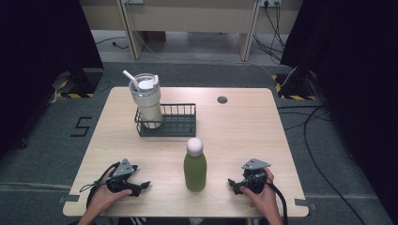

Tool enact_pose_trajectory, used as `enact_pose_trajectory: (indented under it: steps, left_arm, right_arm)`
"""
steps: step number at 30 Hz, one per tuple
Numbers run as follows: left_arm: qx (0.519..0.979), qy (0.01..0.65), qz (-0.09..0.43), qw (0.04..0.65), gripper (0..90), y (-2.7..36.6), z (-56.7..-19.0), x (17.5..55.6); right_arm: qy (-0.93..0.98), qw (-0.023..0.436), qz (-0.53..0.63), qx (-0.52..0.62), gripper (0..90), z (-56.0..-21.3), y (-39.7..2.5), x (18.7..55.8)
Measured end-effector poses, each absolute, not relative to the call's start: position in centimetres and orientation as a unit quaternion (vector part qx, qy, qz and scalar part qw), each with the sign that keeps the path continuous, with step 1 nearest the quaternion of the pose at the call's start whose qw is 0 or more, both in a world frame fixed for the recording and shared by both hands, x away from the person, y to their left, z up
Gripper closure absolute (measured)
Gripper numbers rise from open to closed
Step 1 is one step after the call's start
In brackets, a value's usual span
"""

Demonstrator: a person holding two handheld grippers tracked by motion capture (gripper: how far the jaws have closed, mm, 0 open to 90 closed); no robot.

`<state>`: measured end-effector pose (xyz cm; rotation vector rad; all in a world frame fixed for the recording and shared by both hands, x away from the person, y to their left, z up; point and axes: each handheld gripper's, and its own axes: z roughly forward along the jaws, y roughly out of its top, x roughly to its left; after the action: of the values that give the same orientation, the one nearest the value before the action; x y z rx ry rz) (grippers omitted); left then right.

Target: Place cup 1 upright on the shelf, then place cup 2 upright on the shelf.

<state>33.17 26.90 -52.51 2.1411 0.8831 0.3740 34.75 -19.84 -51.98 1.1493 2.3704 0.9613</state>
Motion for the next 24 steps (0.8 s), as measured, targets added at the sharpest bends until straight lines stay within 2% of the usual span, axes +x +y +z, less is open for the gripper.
enact_pose_trajectory:
  steps: [12,14,16,19,24]
  left_arm:
    - [0.842,0.346,0.147,0.386,14.2,26.9,-52.5,33.2]
    - [0.842,0.347,0.147,0.387,14.2,26.9,-52.5,33.2]
    - [0.842,0.347,0.147,0.387,14.2,26.9,-52.5,33.2]
    - [0.842,0.347,0.147,0.387,14.2,26.9,-52.5,33.2]
    - [0.842,0.346,0.147,0.387,14.1,26.9,-52.5,33.2]
  right_arm:
    - [0.833,0.171,0.339,0.403,3.2,-51.9,-19.8,34.6]
    - [0.833,0.170,0.345,0.399,7.8,-51.9,-19.9,34.5]
    - [0.831,0.172,0.353,0.394,17.8,-51.8,-20.0,34.4]
    - [0.829,0.184,0.356,0.390,14.9,-51.5,-19.9,34.1]
    - [0.820,0.197,0.375,0.385,15.8,-50.7,-19.8,33.1]
